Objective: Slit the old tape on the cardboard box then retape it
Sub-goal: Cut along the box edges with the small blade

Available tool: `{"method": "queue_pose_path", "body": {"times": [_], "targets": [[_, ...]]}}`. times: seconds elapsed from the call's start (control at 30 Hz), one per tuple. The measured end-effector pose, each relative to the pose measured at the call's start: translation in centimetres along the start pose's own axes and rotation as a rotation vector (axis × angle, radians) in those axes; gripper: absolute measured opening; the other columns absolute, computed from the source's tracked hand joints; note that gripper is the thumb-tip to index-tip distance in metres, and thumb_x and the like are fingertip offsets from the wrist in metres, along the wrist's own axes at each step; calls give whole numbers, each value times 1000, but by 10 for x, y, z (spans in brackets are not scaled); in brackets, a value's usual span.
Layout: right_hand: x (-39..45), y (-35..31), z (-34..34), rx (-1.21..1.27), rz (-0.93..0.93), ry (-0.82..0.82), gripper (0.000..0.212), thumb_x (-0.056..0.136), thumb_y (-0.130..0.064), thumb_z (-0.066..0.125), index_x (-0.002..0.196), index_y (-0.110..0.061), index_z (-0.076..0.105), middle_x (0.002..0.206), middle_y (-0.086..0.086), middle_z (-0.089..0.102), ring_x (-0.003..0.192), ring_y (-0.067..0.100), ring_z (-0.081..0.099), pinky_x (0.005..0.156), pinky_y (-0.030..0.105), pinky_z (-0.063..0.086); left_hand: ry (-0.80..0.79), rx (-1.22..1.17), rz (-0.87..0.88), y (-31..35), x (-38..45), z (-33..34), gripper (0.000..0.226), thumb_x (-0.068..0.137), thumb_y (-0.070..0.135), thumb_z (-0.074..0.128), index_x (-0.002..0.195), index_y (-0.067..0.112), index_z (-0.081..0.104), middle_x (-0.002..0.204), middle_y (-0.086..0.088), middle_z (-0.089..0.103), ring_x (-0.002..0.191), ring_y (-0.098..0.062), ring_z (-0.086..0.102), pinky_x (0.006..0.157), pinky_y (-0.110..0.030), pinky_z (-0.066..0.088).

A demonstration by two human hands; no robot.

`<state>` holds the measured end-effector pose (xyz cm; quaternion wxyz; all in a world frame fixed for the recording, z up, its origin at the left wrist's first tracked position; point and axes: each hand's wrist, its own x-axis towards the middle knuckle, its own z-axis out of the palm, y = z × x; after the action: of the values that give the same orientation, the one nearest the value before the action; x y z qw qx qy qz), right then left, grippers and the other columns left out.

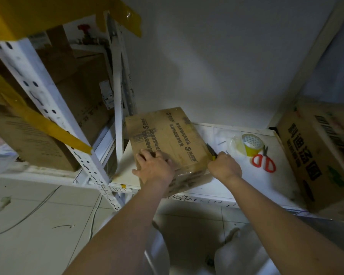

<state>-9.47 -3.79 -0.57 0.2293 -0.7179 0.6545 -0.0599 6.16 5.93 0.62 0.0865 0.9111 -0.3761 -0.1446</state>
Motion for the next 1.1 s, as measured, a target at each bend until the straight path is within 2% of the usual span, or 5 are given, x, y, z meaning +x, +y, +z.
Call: {"method": "queue_pose_path", "body": {"times": [0.27,0.37,0.6,0.8,1.1], "targets": [[-38,-12,10,-35,56,-7,35,90,-32,45,118,-11,47,113,7,60,101,28,60,69,30,39,-32,-183,-318,-12,-11,-9,96,86,59,51,152,22,-9,156,-19,-19,145,-41,-12,109,-68,20],[-45,-12,11,-44,70,2,38,91,-34,43,121,-11,45,116,8,60,104,28,60,70,31,39,-61,-373,-448,-18,-16,-13,109,76,55,67,151,16,-3,155,-23,-1,143,-41,7,108,-63,28],[-63,-6,11,22,46,-39,31,91,-31,45,116,-13,47,109,6,61,94,27,59,68,30,41,94,-442,-232,-34,-11,-15,69,84,44,63,136,11,31,133,-16,34,125,-34,35,104,-51,37],[-58,8,18,236,-108,-126,24,92,-41,51,95,-17,51,89,0,61,83,21,58,66,31,43,98,-386,-108,-48,10,-4,77,85,48,62,145,14,27,157,-14,9,147,-32,-3,115,-62,9],[-35,24,7,566,-218,-591,17,92,-26,59,93,-9,62,81,2,66,60,11,45,54,21,34,175,-281,-111,-50,40,-4,81,87,47,59,149,14,18,160,-8,-10,147,-27,-13,110,-69,6]]}}
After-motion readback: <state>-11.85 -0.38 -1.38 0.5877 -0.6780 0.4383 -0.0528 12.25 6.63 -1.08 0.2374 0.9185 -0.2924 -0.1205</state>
